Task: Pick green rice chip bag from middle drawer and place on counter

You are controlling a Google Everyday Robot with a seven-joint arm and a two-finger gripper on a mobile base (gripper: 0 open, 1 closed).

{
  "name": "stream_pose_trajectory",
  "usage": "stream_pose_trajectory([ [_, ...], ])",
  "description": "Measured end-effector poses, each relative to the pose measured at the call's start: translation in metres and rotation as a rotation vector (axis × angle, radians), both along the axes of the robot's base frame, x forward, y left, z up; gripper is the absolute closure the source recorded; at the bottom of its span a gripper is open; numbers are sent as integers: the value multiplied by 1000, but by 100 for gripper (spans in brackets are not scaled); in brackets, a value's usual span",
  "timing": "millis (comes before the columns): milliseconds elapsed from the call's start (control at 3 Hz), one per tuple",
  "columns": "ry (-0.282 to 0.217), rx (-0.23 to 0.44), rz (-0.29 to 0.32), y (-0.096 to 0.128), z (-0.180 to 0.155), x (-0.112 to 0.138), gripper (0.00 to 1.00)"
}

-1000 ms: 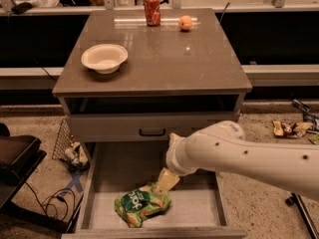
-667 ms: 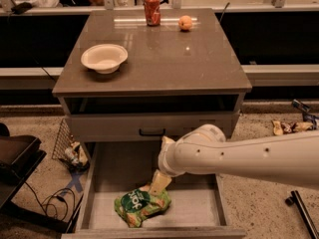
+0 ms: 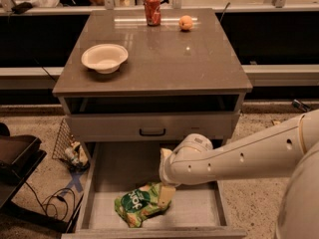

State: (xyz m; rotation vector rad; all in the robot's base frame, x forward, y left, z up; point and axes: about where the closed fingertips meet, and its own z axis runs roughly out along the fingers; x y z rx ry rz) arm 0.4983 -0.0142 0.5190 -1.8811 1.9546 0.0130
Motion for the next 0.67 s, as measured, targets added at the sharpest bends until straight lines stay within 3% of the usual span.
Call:
stream_pose_trajectory([
  [333, -7, -2, 7, 0, 1, 1, 0],
  [667, 5, -15, 49, 14, -13, 2, 0],
])
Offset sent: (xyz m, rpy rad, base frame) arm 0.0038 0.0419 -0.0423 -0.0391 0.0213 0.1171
